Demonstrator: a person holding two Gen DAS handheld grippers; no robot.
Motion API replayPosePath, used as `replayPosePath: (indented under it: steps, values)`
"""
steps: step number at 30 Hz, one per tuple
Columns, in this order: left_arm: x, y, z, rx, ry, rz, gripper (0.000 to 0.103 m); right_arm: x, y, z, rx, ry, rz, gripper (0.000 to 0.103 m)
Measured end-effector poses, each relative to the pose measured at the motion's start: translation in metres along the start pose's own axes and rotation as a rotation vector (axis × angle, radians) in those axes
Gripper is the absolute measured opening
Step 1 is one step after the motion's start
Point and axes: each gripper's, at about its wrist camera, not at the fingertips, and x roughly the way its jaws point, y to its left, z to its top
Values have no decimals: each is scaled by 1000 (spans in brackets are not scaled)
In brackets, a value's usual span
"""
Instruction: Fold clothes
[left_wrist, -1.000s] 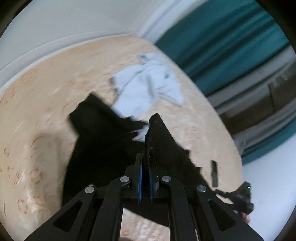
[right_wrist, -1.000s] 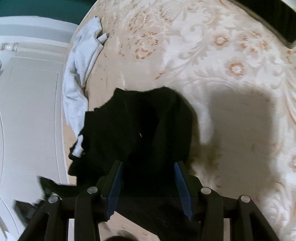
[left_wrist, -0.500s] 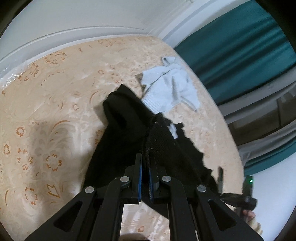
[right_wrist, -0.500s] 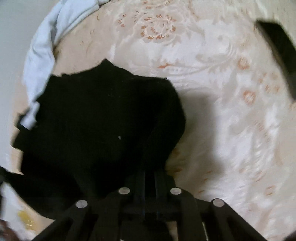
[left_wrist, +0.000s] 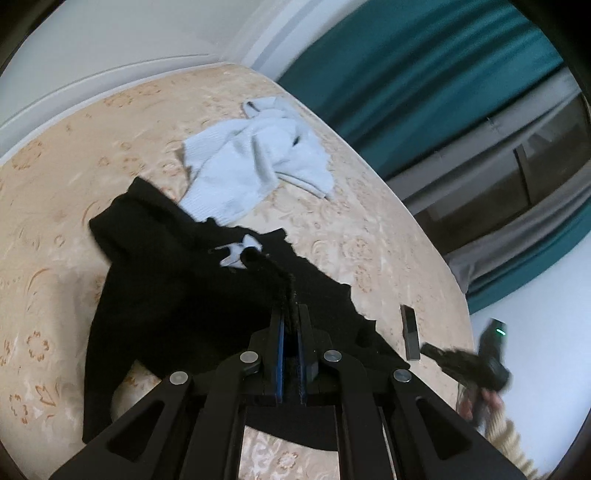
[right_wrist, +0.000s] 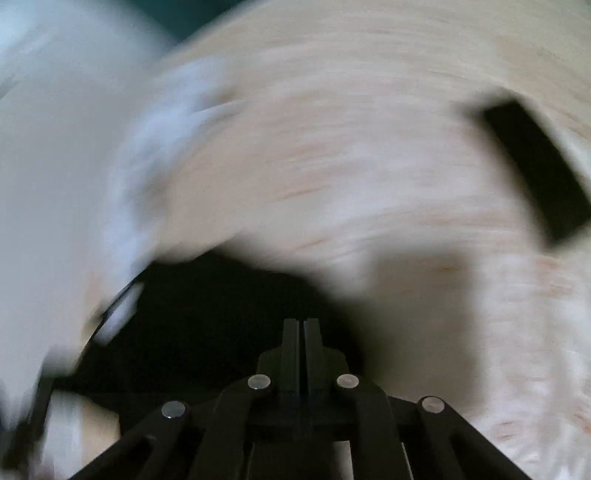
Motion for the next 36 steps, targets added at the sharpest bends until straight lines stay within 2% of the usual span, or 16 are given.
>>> replayPosePath:
  steps: [2, 4, 6, 8, 9, 11, 13, 16, 18, 20, 24, 27, 30, 32, 35, 36]
  values:
    - [-5, -9, 8, -3, -19, -38, 5, -1, 44, -35, -177, 61, 121, 4]
    - [-13, -17, 17, -13, -43, -81, 5, 21, 77, -80, -281, 183, 162, 4]
    - [-24, -30, 32, -18, -73, -124, 5, 46, 97, -112, -352, 215, 127, 4]
    - [-35, -48, 47, -5, -96, -154, 5, 73, 100, -126, -325, 179, 79, 4]
    - [-39, -58, 54, 9, -105, -171, 5, 86, 95, -125, -263, 163, 75, 4]
    - [-47, -76, 66, 35, -122, -194, 5, 98, 86, -117, -148, 73, 18, 4]
    - [-49, -90, 73, 60, -139, -171, 5, 96, 78, -106, -61, -45, -53, 4]
    - [-43, -90, 76, 27, -130, -164, 5, 94, 64, -84, 61, -177, -193, 4]
    - [-34, -82, 71, 19, -116, -127, 5, 90, 52, -76, 125, -198, -285, 4]
    - [-19, -71, 64, 27, -90, -55, 5, 80, 33, -71, 204, -213, -334, 0]
    - [32, -35, 43, 21, 34, 110, 5, 72, -15, -75, 313, -195, -309, 0]
    - [76, -10, 23, 11, 157, 219, 5, 71, -65, -82, 572, -201, -107, 0]
    - [104, 3, 11, 13, 214, 287, 5, 81, -91, -94, 818, -190, 93, 0]
    - [119, 12, 10, 1, 241, 363, 7, 79, -93, -85, 766, -141, 106, 0]
    - [132, 31, 11, -58, 329, 457, 23, 70, -61, -70, 480, -32, -6, 5]
    - [130, 40, 12, -96, 346, 467, 26, 65, -53, -69, 418, -10, -24, 12]
